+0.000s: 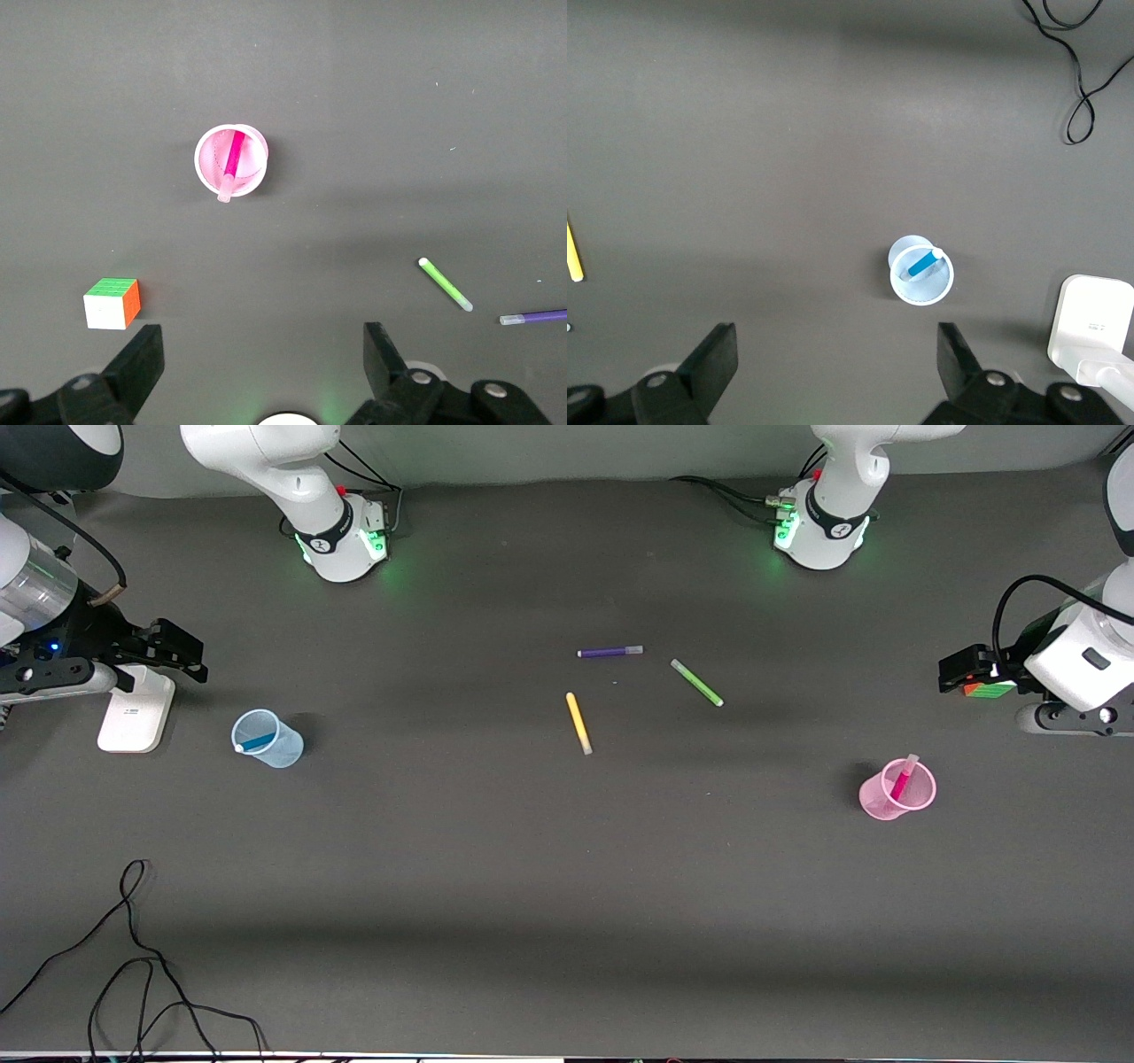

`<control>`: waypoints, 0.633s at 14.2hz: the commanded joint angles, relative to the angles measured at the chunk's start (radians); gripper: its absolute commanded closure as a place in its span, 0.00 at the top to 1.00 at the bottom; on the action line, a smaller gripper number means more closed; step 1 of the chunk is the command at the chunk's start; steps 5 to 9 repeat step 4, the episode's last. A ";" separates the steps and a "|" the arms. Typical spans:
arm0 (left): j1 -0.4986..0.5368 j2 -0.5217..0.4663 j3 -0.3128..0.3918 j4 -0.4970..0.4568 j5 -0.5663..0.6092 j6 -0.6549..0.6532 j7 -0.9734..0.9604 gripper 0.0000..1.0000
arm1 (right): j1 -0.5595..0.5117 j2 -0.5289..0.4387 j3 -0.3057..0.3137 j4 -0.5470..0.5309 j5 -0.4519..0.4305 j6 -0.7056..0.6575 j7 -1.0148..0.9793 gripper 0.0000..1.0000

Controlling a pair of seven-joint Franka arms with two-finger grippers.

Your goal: Place pink and blue markers in matching cups

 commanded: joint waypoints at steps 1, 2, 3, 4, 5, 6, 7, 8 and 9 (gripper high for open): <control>-0.020 -0.013 0.018 -0.001 -0.011 -0.011 -0.001 1.00 | -0.015 0.008 0.013 0.014 0.016 -0.004 0.018 1.00; -0.019 -0.013 0.018 0.001 -0.011 -0.013 -0.001 1.00 | -0.015 0.008 0.013 0.012 0.016 -0.004 0.018 1.00; -0.019 -0.013 0.018 0.001 -0.011 -0.013 -0.001 1.00 | -0.017 0.008 0.011 0.012 0.016 -0.004 0.018 1.00; -0.020 -0.013 0.018 0.001 -0.011 -0.014 -0.001 1.00 | -0.017 0.008 0.011 0.012 0.016 -0.004 0.018 1.00; -0.020 -0.013 0.018 0.001 -0.011 -0.014 -0.001 1.00 | -0.017 0.008 0.011 0.012 0.016 -0.004 0.018 1.00; -0.020 -0.013 0.018 0.001 -0.011 -0.014 -0.001 1.00 | -0.017 0.008 0.011 0.012 0.016 -0.004 0.018 1.00; -0.020 -0.013 0.018 0.001 -0.011 -0.014 -0.001 1.00 | -0.017 0.008 0.011 0.012 0.016 -0.004 0.018 1.00; -0.020 -0.013 0.018 0.001 -0.011 -0.014 -0.001 1.00 | -0.017 0.008 0.011 0.012 0.016 -0.004 0.018 1.00; -0.020 -0.013 0.018 0.001 -0.011 -0.014 -0.001 1.00 | -0.017 0.008 0.011 0.012 0.016 -0.004 0.018 1.00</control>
